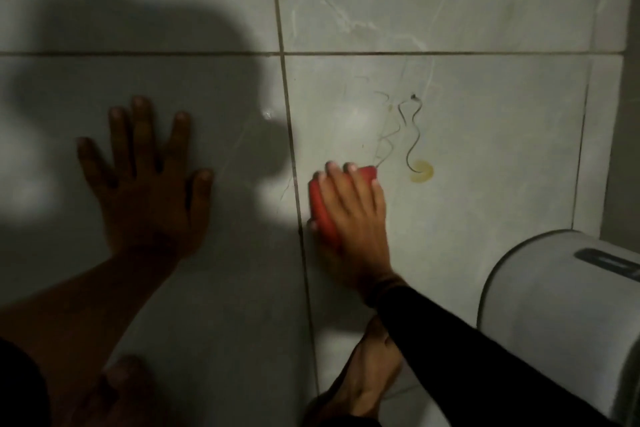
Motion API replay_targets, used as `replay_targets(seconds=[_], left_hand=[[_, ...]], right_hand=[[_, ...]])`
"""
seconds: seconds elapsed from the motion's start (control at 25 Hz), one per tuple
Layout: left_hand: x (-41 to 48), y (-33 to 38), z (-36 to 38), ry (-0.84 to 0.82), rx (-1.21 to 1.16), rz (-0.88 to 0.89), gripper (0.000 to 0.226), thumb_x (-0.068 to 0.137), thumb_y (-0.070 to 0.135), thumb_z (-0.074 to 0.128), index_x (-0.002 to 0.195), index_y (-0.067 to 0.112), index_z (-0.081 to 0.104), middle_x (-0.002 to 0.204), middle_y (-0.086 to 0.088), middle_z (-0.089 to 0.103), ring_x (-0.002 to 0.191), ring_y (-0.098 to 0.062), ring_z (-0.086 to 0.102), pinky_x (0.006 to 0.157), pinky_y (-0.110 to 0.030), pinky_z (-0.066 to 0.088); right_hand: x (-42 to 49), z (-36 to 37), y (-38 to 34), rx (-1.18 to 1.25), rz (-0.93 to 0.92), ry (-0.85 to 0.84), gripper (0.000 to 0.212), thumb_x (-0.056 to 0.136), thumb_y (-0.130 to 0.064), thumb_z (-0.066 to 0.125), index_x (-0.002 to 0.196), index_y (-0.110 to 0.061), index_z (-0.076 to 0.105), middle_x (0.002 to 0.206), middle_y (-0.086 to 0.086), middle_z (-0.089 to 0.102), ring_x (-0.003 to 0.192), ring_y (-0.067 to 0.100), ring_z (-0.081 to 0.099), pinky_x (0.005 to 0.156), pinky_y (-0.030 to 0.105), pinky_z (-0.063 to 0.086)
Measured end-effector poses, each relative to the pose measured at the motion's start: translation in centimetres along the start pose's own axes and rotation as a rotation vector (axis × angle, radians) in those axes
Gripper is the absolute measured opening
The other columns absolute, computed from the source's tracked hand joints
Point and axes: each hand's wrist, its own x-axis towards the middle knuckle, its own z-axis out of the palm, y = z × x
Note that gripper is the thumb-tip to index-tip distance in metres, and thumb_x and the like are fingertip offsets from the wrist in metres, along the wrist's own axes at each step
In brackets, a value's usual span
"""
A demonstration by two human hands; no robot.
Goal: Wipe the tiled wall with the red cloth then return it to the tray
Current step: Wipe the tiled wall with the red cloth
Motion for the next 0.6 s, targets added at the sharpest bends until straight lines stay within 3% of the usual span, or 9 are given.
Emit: replay_targets(seconds=[0.08,0.16,0.24,0.32,0.4,0.48,0.6], left_hand=[[0.2,0.1,0.2,0.018,0.004,0.02,0.079,0.109,0.061,0.028,0.181,0.038,0.006,0.19,-0.013,-0.001,0.174,-0.045,0.004,0.134,-0.069,-0.007],[0.2,-0.4,0.1,0.02,-0.046,0.061,0.078,0.109,0.063,0.025,0.178,0.043,-0.006,0.189,-0.005,-0.007,0.174,-0.047,0.006,0.134,-0.076,0.001],[0.2,-0.5,0.4,0.015,-0.075,0.057,0.077,0.109,0.064,0.023,0.177,0.044,-0.007,0.188,-0.003,-0.009,0.174,-0.047,0.005,0.131,-0.082,0.01],[0.0,-0.5,0.9,0.015,-0.065,0.029,0.079,0.109,0.064,0.026,0.178,0.043,-0.006,0.19,-0.011,-0.006,0.174,-0.046,0.004,0.13,-0.082,0.014],[0.0,-1.2,1.2,0.016,-0.058,0.051,0.08,0.109,0.062,0.029,0.18,0.041,-0.001,0.19,-0.013,-0.003,0.175,-0.046,0.002,0.129,-0.082,0.016],[0.8,-2.2,1.8,-0.017,-0.067,0.058,0.08,0.109,0.061,0.031,0.181,0.039,0.004,0.19,-0.012,-0.004,0.175,-0.045,0.002,0.131,-0.079,0.018],[-1.1,-1.4,3.1,0.022,-0.091,0.077,0.08,0.109,0.061,0.03,0.181,0.036,0.007,0.19,-0.011,-0.006,0.176,-0.042,0.001,0.132,-0.076,0.02]], right_hand=[[5.0,0.0,-0.1,0.039,0.232,0.144,0.077,0.097,-0.043,0.055,0.166,-0.016,0.035,0.176,0.011,0.033,0.165,0.035,0.023,0.132,0.064,0.019],[7.0,0.4,-3.4,0.144,0.188,0.23,0.079,0.092,-0.039,0.058,0.165,-0.017,0.037,0.175,0.01,0.035,0.165,0.035,0.023,0.136,0.058,0.009],[1.8,2.2,-5.8,0.159,-0.011,0.118,0.07,0.099,-0.039,0.057,0.164,-0.021,0.037,0.173,0.01,0.039,0.161,0.036,0.029,0.136,0.06,0.01],[-4.9,1.2,-3.4,0.109,-0.044,-0.045,0.069,0.101,-0.041,0.053,0.164,-0.024,0.032,0.174,0.008,0.035,0.162,0.035,0.027,0.129,0.066,0.023],[-4.1,0.2,2.2,0.105,0.234,-0.006,0.069,0.102,-0.04,0.048,0.165,-0.017,0.031,0.174,0.012,0.033,0.163,0.036,0.025,0.126,0.068,0.026],[2.6,-0.5,5.9,0.192,0.592,0.216,0.07,0.105,-0.04,0.045,0.167,-0.009,0.03,0.176,0.015,0.031,0.165,0.037,0.022,0.13,0.066,0.02],[4.1,0.0,5.8,0.162,0.491,0.276,0.073,0.106,-0.046,0.042,0.169,-0.013,0.024,0.179,0.009,0.024,0.169,0.029,0.012,0.136,0.057,0.008]])
